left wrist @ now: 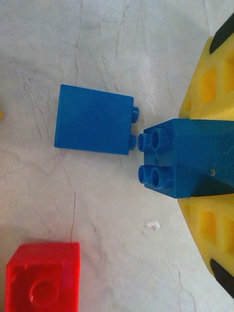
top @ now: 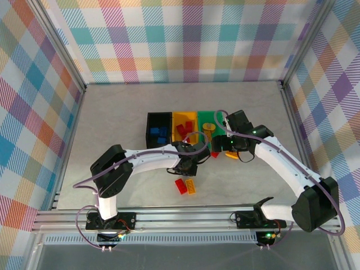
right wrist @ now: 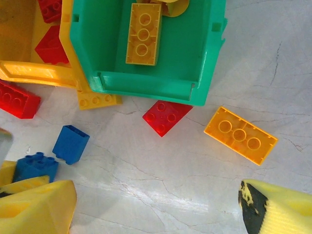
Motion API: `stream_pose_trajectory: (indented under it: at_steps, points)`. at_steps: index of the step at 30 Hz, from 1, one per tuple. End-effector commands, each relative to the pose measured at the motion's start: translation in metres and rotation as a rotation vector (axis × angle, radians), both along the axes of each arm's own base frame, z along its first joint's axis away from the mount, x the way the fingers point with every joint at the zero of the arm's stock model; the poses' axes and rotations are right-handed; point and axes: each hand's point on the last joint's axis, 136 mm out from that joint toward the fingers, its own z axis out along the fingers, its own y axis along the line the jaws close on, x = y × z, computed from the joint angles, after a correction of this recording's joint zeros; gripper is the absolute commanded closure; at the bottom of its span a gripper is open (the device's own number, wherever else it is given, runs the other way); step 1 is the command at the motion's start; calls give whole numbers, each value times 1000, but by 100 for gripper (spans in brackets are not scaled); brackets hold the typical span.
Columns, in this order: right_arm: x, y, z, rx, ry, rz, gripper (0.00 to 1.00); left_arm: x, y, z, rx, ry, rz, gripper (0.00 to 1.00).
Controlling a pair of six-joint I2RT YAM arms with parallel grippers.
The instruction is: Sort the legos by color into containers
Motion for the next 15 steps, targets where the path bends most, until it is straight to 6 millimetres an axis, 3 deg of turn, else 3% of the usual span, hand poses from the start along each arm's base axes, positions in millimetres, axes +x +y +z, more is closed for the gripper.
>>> stream_pose_trajectory:
  at_steps: [1, 10, 15]
  points:
    - [-4, -2, -3, 12, 7, -12, 14, 16, 21, 45, 15, -71, -12, 76]
    - [-12, -2, -28, 5, 67, -22, 15, 95, 71, 98, -13, -210, 86, 76]
    - [-17, 5, -37, 28, 90, -10, 15, 140, 90, 106, -68, -236, 147, 76]
